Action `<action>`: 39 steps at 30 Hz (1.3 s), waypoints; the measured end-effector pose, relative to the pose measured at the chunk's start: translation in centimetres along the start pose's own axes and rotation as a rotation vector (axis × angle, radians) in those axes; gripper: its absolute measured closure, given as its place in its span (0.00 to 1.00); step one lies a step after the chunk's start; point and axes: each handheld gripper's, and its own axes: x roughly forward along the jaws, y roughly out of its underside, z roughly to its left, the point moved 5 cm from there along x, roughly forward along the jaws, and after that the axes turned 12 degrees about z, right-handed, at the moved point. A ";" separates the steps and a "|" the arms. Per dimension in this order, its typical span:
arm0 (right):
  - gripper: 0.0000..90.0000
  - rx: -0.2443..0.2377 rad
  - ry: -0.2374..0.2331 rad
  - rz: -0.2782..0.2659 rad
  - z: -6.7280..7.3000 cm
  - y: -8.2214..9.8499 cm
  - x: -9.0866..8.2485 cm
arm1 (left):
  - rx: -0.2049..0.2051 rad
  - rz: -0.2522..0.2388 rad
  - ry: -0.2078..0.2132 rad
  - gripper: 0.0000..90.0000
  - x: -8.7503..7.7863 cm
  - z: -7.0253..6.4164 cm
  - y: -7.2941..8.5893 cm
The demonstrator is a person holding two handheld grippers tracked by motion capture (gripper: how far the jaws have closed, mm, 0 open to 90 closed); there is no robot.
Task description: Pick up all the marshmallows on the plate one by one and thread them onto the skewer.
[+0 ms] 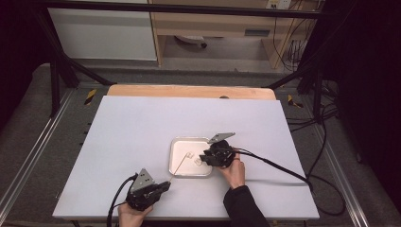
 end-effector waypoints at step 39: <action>0.80 0.077 -0.468 -0.323 2.8 -2.0 -10.0 | 0.055 -0.094 0.010 0.98 1.3 -2.5 -1.3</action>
